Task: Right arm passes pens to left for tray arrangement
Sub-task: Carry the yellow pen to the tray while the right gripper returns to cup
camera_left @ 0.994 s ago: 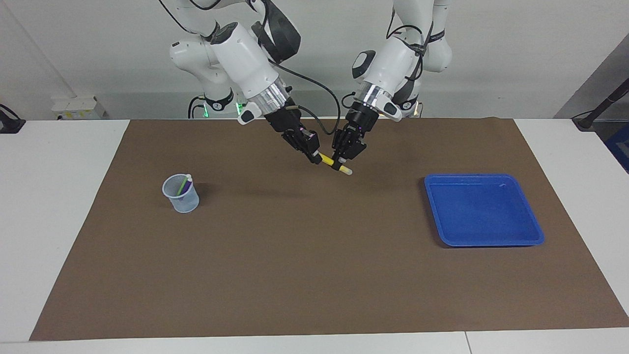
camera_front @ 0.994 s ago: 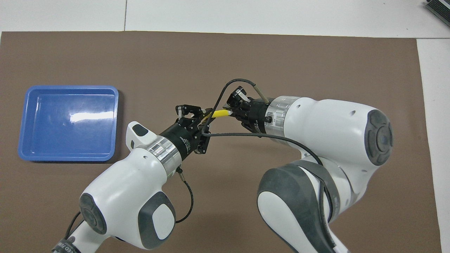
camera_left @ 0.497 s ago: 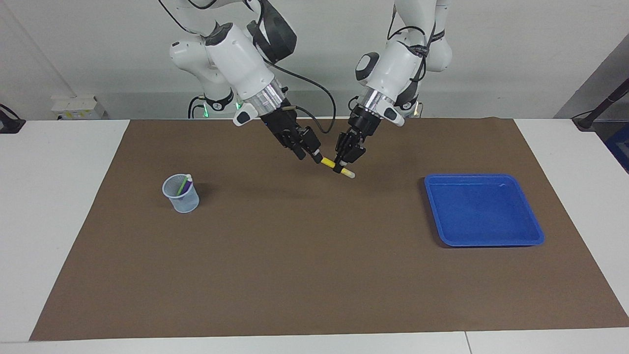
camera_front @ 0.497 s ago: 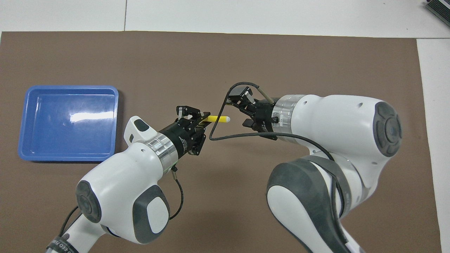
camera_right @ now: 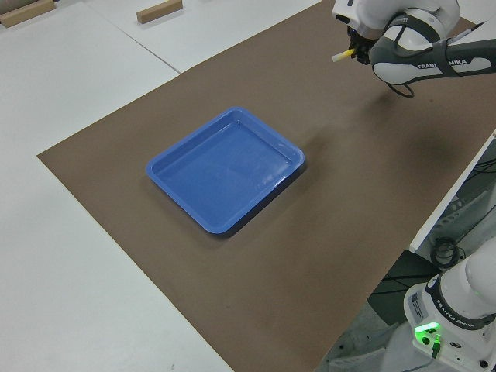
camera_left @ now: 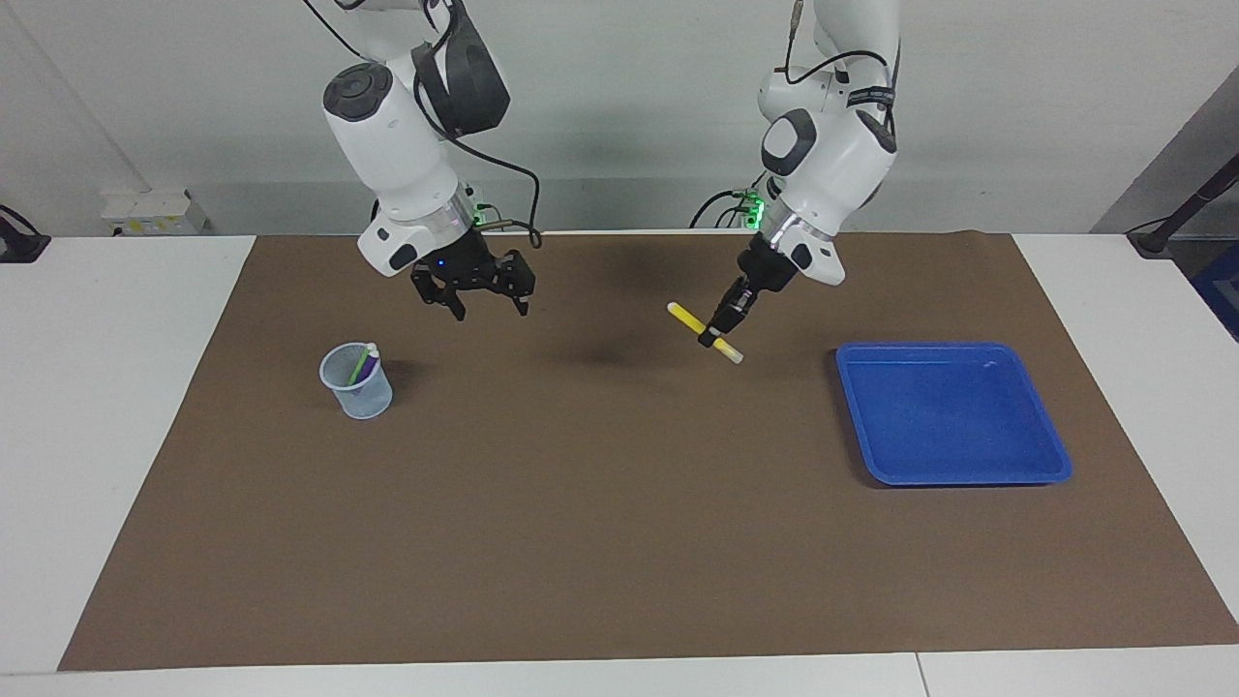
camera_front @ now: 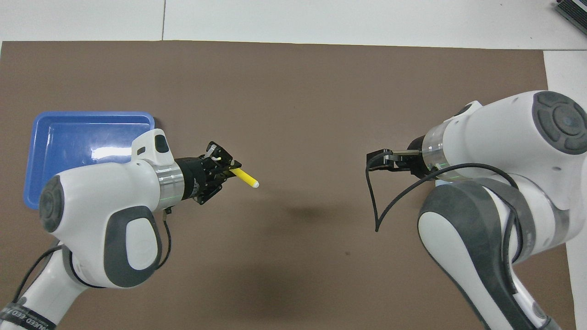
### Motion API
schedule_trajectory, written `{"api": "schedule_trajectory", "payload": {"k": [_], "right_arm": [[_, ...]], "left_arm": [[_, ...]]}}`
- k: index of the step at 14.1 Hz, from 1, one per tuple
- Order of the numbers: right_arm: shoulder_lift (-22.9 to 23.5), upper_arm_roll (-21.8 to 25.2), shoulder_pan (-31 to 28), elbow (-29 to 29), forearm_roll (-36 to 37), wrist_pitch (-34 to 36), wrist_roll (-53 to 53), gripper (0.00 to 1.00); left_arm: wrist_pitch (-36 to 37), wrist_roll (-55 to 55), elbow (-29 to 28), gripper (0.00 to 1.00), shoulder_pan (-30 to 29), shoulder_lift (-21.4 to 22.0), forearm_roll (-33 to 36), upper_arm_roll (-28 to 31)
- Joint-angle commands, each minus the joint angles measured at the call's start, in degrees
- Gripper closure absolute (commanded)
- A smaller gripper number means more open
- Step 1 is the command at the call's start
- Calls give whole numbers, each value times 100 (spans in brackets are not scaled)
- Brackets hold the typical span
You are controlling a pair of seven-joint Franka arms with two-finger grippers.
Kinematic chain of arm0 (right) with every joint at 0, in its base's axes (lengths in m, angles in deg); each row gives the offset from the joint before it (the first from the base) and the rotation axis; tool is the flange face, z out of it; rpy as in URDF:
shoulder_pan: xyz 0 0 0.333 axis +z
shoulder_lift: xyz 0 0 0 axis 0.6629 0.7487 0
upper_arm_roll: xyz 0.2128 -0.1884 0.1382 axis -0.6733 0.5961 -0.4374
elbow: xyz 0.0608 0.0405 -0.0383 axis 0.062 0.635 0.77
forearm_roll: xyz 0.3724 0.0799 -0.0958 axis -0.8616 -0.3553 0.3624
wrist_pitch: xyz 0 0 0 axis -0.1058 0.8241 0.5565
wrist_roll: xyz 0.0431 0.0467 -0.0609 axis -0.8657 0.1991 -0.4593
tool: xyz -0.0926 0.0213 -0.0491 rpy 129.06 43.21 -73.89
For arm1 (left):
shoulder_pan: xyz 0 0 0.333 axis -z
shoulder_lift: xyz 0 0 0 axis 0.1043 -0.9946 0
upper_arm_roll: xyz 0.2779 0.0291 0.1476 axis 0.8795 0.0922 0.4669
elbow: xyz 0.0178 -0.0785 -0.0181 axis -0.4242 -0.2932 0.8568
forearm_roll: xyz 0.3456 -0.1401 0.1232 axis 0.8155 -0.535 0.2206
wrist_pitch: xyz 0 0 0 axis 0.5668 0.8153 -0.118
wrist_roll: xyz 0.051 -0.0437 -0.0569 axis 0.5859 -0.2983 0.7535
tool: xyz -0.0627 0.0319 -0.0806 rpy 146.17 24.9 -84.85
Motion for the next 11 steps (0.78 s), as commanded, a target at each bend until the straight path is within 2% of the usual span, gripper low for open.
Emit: {"api": "schedule_trajectory", "payload": {"k": [1, 3, 5, 7, 9, 11], "right_arm": [[-215, -49, -262, 249, 587, 164, -848, 0], [-277, -58, -570, 547, 930, 42, -1768, 0], [-417, -58, -877, 1030, 1063, -378, -2701, 0], [-348, -58, -1299, 1409, 1194, -765, -2994, 0], [-172, -67, -1634, 1629, 1266, -1187, -2995, 19], [-84, -67, -1643, 1648, 1274, -1294, -2977, 23]], "left_arm": [[744, -776, 25, 100, -475, 174, 710, -34], [1402, -1223, 226, 100, -757, 174, 1493, -34], [2097, -1846, 525, 100, -1125, 113, 1933, -34], [2520, -2716, 597, 100, -1512, 121, 2329, -34], [2740, -3533, 597, 100, -1872, 139, 2558, -34], [2829, -4254, 649, 100, -2137, 113, 2936, -34]]}}
